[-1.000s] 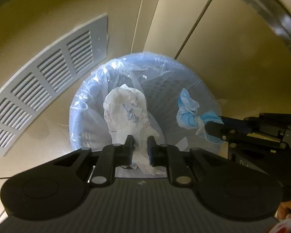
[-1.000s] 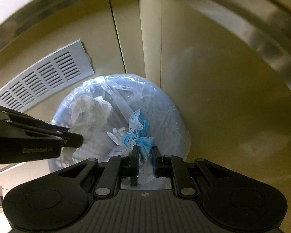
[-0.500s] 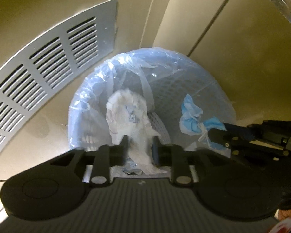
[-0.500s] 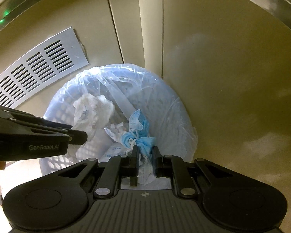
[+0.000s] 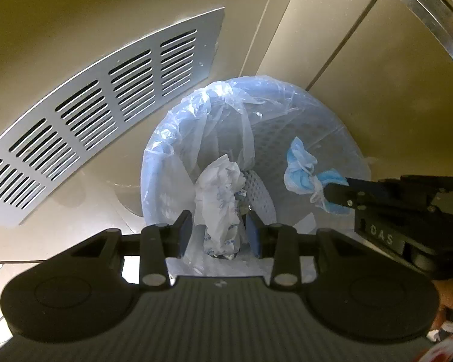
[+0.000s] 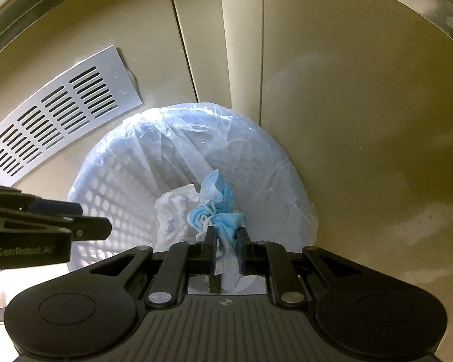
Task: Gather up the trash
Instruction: 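Lower into the bin and open both grippers to drop tissue and mask, then raise both open tools back up to the counter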
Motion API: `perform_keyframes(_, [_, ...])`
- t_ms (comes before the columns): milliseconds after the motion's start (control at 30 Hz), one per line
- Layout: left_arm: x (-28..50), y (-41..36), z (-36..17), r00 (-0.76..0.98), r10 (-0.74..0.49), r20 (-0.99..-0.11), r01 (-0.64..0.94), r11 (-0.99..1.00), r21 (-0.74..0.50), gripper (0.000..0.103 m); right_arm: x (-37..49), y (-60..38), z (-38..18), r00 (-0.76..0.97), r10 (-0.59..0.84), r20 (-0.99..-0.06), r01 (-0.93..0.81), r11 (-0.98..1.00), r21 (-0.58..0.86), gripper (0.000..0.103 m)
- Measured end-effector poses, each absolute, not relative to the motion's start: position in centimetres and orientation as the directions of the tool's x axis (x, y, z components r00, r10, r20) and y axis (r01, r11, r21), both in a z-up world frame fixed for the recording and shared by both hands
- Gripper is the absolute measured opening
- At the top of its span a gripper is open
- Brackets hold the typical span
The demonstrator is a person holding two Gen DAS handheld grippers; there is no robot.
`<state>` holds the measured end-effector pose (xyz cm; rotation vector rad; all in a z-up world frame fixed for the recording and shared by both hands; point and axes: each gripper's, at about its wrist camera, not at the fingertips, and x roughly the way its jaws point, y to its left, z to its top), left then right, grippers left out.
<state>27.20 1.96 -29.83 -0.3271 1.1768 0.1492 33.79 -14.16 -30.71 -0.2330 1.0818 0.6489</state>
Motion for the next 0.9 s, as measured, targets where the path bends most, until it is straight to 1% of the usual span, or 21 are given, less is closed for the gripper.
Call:
perform_keyframes(200, [27.0,2.0,-29.8,0.381,-0.056,-0.923,-0.286,0.942,-0.175,0.035,33.8,-13.8,-30.8,0.305,0.386,-0.871,-0.596,0.791,0.142,0.013])
perform_keyframes(300, [26.9,2.1,-29.8,0.381,-0.06,-0.923,-0.284,0.942,-0.179,0.035,33.8,-14.0,-30.8,0.311,0.412,-0.857,-0.578,0.797,0.174,0.014])
perform_keyframes(333, [26.9,2.2,-29.9,0.382,-0.059,-0.922,-0.286,0.941,-0.179,0.035,33.7,-14.0,-30.9,0.314,0.417,-0.853,-0.573,0.8,0.18,0.017])
perform_keyframes(367, [26.9,2.2,-29.8,0.383,-0.058,-0.922,-0.288,0.941,-0.179,0.035,33.8,-14.0,-30.9,0.315,0.418,-0.852,-0.569,0.802,0.183,0.034])
perform_keyframes(433, [26.8,2.3,-29.8,0.384,-0.054,-0.922,-0.291,0.94,-0.177,0.035,33.8,-14.1,-31.0,0.32,0.425,-0.847,-0.556,0.808,0.195,0.058])
perform_keyframes(500, [26.6,2.4,-29.7,0.387,-0.048,-0.921,-0.294,0.94,-0.173,0.035,33.7,-14.2,-30.9,0.315,0.437,-0.842,-0.553,0.806,0.211,0.058])
perform_keyframes(733, [25.9,2.5,-29.1,0.394,-0.043,-0.918,-0.3,0.938,-0.172,0.035,33.1,-14.7,-30.7,0.312,0.416,-0.854,-0.55,0.812,0.194,0.058])
perform_keyframes(900, [25.2,2.5,-27.6,0.412,-0.04,-0.911,-0.293,0.94,-0.174,0.036,32.3,-15.1,-29.3,0.32,0.41,-0.854,-0.558,0.81,0.18,0.058])
